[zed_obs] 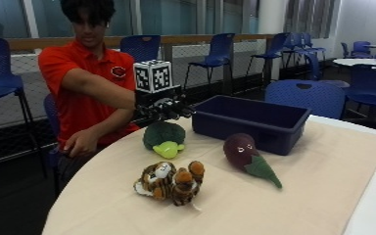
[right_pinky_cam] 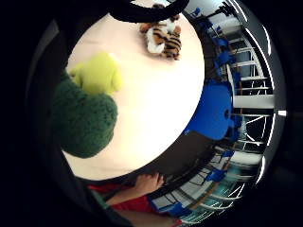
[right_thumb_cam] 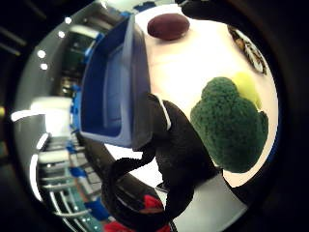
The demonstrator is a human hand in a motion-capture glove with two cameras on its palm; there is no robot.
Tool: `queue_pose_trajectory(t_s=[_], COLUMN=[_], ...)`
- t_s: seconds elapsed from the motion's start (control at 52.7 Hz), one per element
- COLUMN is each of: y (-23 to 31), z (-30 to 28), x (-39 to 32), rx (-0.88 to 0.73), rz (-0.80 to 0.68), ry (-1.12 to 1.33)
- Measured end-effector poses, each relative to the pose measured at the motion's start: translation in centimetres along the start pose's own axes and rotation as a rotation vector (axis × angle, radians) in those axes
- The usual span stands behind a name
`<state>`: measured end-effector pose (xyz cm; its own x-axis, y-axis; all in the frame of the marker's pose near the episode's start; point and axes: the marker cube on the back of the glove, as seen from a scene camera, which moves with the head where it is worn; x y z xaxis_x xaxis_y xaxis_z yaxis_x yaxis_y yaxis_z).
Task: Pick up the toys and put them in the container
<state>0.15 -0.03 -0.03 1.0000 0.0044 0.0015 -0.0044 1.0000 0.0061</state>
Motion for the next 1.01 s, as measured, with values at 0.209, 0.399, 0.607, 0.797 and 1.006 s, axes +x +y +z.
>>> queue_pose_trajectory(t_s=[0.209, 0.399, 0.607, 0.797, 1.006], y=[0.2, 0.3, 0.3, 0.1, 0.8], z=[-0.3, -0.6, 0.0, 1.8, 7.2], x=[0.6, 1.4, 2.0, 2.5, 1.7], rx=[0.009, 0.022, -0.021, -0.075, -0.280], rz=[-0.009, -0.014, -0.030, -0.032, 0.019], ry=[-0.018, -0.035, -0.088, -0.090, -0.035])
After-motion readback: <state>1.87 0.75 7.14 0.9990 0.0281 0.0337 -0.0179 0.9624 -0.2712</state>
